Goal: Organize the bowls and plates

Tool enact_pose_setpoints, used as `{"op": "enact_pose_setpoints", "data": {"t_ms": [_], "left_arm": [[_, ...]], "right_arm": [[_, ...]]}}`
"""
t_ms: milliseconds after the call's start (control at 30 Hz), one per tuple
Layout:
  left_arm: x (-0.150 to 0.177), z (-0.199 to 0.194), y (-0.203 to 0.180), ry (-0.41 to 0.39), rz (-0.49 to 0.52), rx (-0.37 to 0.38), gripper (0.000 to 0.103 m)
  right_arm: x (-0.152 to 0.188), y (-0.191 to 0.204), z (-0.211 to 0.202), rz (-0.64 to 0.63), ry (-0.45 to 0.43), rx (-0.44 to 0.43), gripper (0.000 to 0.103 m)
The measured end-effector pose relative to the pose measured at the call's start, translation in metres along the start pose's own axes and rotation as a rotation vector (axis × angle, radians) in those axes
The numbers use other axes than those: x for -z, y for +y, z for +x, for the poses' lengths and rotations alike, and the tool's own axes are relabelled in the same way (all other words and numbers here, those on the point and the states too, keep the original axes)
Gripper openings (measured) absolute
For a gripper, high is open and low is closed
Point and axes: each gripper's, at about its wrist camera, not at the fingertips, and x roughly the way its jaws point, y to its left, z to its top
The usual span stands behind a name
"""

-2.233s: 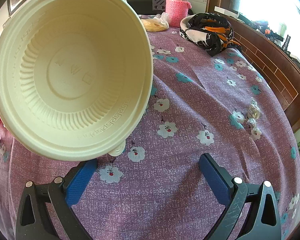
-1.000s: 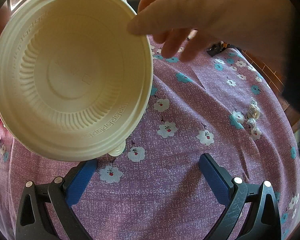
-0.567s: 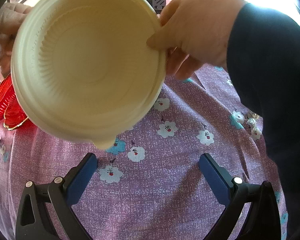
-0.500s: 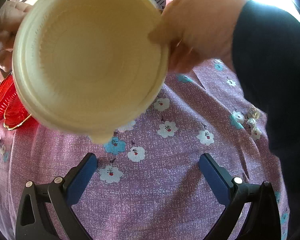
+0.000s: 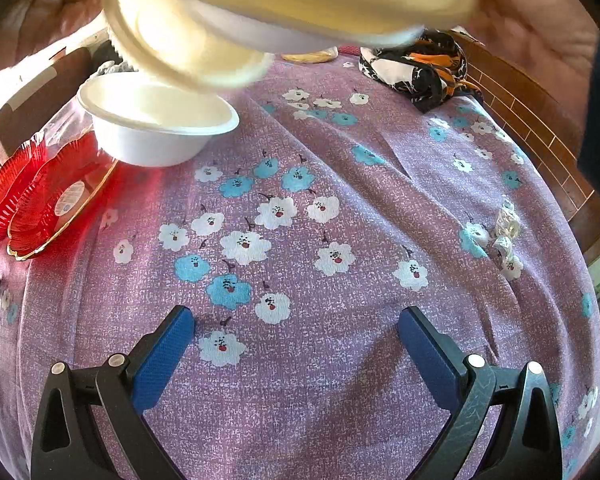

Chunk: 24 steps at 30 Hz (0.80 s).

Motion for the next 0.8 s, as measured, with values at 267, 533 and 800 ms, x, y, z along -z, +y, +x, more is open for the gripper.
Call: {"op": "enact_pose_setpoints", "data": {"t_ms": [267, 533, 800], "left_arm": [[-0.0001, 0.0, 0.0, 0.0, 0.0, 0.0, 0.103], [0.0, 0.0, 0.0, 0.0, 0.0, 0.0, 0.103], [0.0, 0.0, 0.0, 0.0, 0.0, 0.0, 0.103]], "right_arm": [[0.0014, 0.0004, -0.0001, 0.0, -0.001, 0.0, 0.102], [0.0011, 0.0001, 0.0009, 0.0, -0.001, 0.0, 0.102], [0.001, -0.001, 0.0018, 0.0, -0.001, -0.001, 0.102]]}}
